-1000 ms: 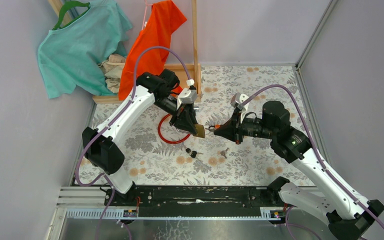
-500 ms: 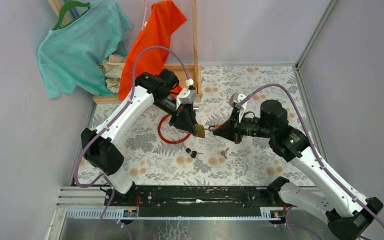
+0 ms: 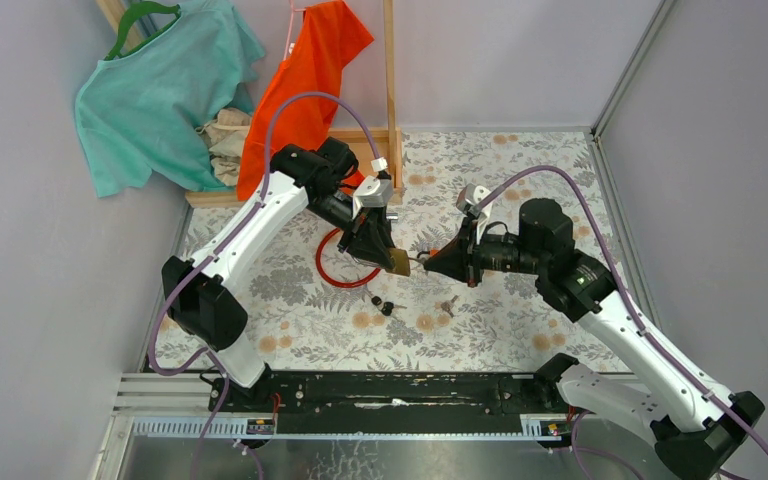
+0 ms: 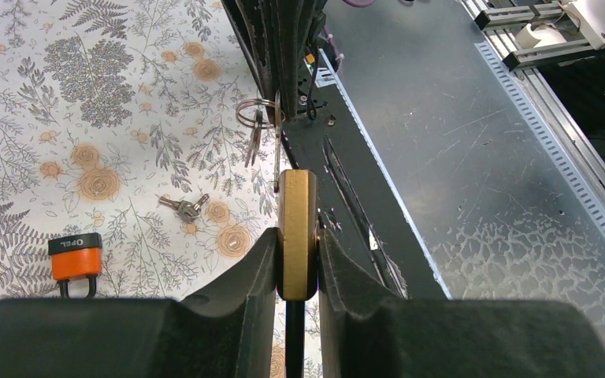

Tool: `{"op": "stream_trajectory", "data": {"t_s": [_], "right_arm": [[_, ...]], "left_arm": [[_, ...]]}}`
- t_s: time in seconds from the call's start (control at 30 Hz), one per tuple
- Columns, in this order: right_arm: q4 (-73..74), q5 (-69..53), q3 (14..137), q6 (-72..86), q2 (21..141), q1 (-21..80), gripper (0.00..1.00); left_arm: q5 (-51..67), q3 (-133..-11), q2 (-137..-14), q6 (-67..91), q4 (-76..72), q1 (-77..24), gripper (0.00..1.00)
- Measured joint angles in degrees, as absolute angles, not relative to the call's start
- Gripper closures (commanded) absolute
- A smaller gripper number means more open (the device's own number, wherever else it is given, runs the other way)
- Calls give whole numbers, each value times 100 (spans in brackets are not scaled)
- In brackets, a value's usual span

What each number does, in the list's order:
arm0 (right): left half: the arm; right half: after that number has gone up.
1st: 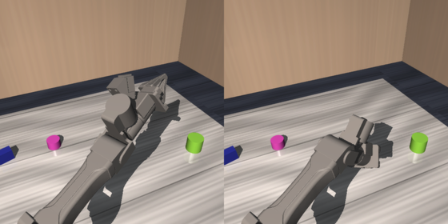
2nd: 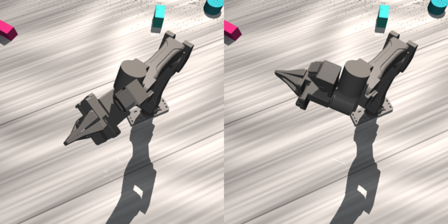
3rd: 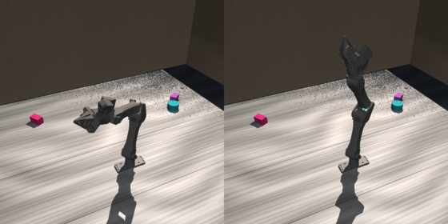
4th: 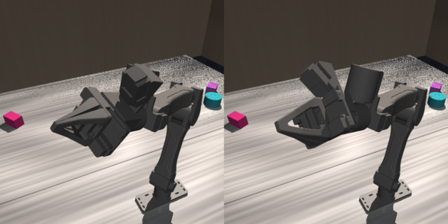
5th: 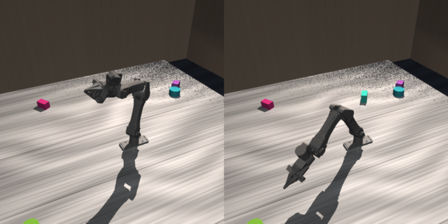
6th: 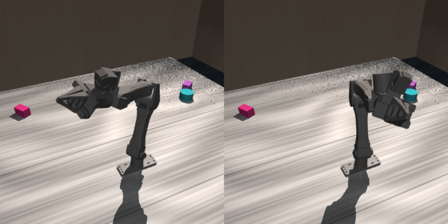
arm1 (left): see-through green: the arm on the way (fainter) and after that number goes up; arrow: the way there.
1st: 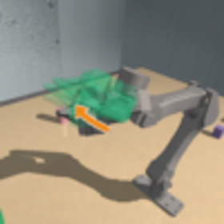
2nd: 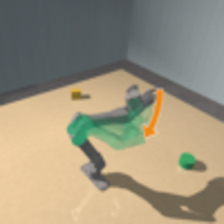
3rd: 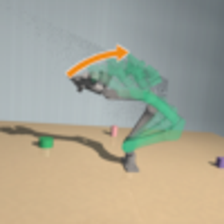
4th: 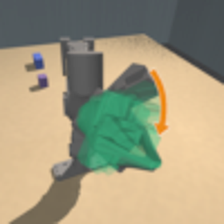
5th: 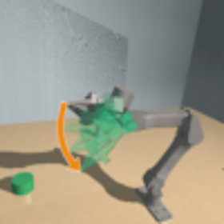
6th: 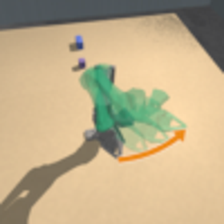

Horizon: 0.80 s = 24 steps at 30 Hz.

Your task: Unlock with the key

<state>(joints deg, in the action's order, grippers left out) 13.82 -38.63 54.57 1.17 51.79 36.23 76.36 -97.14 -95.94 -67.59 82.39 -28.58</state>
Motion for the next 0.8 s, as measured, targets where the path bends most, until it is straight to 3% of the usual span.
{"op": "stream_trajectory", "data": {"t_s": [0.8], "right_arm": [[1173,-4018,5452,209,5374,3623,100]], "left_arm": [[7673,-9714,-9592,-6761,8237,-2923,100]]}}
